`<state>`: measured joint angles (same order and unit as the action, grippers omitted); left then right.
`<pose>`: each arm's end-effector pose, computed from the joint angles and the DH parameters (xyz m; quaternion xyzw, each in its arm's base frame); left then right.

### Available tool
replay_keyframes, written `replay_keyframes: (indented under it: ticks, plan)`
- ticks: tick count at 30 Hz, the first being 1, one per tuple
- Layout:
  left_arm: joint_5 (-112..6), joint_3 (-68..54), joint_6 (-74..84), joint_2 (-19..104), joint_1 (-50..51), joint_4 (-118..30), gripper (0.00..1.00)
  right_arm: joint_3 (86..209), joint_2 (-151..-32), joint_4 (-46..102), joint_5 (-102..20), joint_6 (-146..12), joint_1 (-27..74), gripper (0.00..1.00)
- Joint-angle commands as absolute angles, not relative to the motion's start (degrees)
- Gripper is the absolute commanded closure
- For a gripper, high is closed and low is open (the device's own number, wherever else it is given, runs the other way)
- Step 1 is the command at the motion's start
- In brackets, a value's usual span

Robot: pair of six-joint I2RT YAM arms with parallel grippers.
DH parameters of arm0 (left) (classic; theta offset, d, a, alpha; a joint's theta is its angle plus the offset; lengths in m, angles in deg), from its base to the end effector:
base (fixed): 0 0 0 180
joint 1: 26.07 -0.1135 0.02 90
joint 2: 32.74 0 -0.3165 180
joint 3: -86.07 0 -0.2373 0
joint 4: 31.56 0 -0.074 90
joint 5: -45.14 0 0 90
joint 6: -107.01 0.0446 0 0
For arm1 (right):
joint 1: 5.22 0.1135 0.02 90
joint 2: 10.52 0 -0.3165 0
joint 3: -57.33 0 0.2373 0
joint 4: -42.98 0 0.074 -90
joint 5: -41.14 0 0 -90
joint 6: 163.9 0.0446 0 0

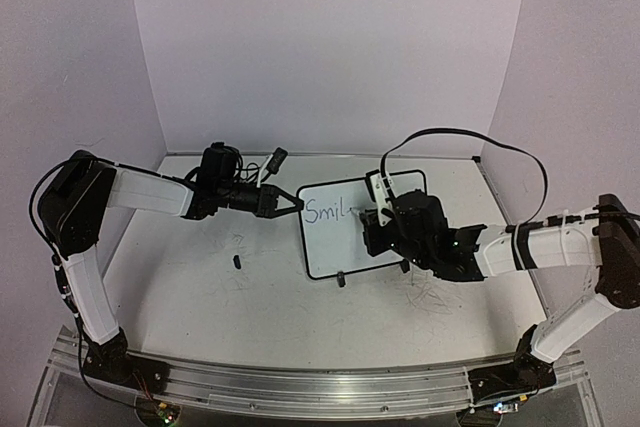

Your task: Write a sentence on the whiteboard

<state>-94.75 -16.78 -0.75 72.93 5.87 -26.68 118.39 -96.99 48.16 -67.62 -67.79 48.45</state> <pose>0.3283 -0.2448 0.2637 0.3227 0.7246 -0.5288 0.3019 0.2035 0.2525 0.2874 -0.2410 0.7782 0.1653 0.5558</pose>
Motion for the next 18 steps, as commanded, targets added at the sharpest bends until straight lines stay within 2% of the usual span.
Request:
replay_keyframes:
  ticks: [1,18]
  plan:
    - [-96.87,-16.2,-0.84,71.67,5.83,-26.78,1.0,120.63,-97.12,50.98,-69.49,-67.49,47.48,1.0]
    - [-96.97,-16.16,-0.84,71.5,5.8,-26.77,1.0,120.96,-98.47,50.17,-65.45,-67.12,47.41,1.0]
